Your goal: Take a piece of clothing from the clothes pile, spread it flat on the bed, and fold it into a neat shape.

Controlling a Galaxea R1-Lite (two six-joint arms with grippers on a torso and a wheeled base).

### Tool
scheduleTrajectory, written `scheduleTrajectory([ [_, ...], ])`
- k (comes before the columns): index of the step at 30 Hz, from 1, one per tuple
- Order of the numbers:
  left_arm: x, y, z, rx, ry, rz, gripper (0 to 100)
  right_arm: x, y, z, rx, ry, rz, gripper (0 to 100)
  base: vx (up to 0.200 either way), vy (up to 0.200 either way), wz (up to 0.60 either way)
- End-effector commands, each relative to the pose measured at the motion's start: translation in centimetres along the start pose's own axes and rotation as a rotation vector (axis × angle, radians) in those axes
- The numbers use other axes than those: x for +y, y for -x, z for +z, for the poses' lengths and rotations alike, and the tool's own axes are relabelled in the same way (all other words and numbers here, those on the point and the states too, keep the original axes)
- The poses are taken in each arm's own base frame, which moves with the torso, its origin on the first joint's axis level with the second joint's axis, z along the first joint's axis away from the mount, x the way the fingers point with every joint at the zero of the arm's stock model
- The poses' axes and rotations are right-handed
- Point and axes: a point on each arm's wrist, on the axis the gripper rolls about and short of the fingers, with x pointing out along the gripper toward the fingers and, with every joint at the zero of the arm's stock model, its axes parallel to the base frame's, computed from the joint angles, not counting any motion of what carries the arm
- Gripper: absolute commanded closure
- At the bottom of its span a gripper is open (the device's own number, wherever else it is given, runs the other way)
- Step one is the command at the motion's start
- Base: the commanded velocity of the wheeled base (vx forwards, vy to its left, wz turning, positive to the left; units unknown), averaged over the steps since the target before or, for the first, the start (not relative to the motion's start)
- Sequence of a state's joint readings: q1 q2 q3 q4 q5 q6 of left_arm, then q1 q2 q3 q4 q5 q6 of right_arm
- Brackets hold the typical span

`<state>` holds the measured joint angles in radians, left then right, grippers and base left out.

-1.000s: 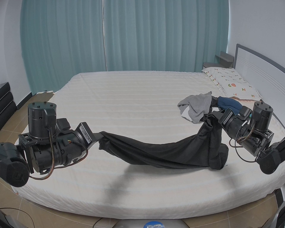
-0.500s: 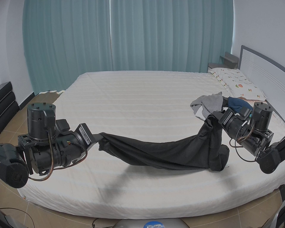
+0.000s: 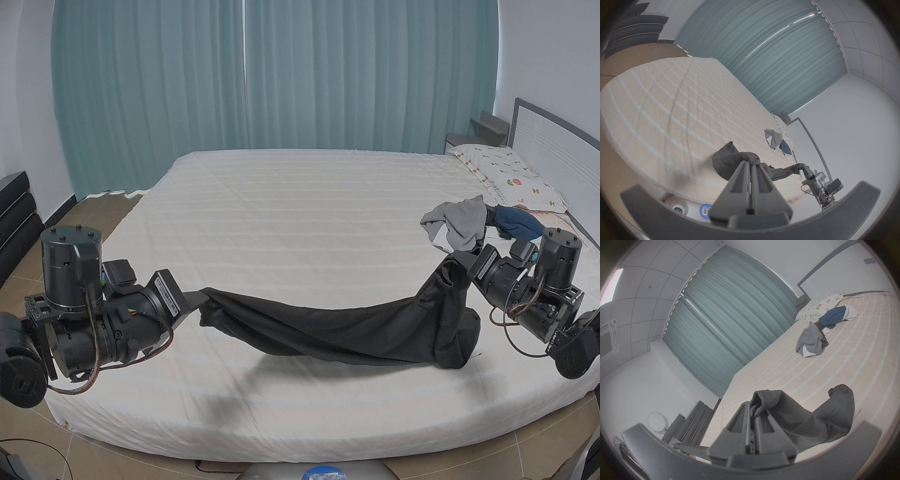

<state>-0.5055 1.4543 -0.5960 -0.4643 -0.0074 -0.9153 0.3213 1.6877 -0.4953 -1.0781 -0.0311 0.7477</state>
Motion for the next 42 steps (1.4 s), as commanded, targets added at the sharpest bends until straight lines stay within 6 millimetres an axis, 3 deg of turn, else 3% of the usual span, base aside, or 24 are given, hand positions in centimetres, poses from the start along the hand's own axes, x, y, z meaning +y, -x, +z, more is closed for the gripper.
scheduleTrajectory([
  [1, -0.2, 0.9, -0.4, 0.015, -0.007, -0.009, 100, 0.4, 1.5, 0.3, -0.012, 0.001, 0.017, 100, -0.200, 0.000, 0.00],
  [8, -0.5, 2.7, -1.1, 0.052, -0.020, -0.016, 100, 1.1, 4.7, 0.0, -0.006, 0.002, 0.058, 100, -0.200, 0.000, 0.00],
  [18, -2.0, 7.4, -1.2, 0.029, -0.045, -0.108, 100, 3.4, 11.4, 2.6, -0.092, 0.007, 0.163, 100, -0.160, 0.000, 0.00],
  [20, -2.8, 8.5, -0.6, -0.014, -0.046, -0.133, 100, 5.2, 13.7, 4.8, -0.122, 0.007, 0.195, 100, 0.000, 0.000, 0.00],
  [24, -4.5, 9.3, 1.0, -0.048, -0.040, -0.144, 100, 7.8, 15.0, 8.1, -0.173, 0.002, 0.214, 100, 0.000, 0.000, 0.00],
  [29, -6.7, 9.9, 3.5, -0.111, -0.031, -0.161, 100, 10.2, 13.8, 12.0, -0.264, 0.002, 0.210, 100, 0.000, 0.000, 0.00],
  [30, -7.5, 9.2, 4.7, -0.137, -0.031, -0.146, 100, 11.1, 13.1, 13.6, -0.310, 0.004, 0.214, 100, 0.000, 0.000, 0.00],
  [33, -8.5, 7.4, 6.9, -0.172, -0.015, -0.104, 100, 11.4, 10.5, 15.6, -0.337, 0.012, 0.163, 100, 0.000, 0.000, 0.00],
  [42, -9.6, 0.8, 9.6, -0.159, -0.001, -0.032, 100, 8.8, 1.5, 16.6, -0.332, 0.028, -0.020, 100, 0.044, 0.000, 0.00],
])
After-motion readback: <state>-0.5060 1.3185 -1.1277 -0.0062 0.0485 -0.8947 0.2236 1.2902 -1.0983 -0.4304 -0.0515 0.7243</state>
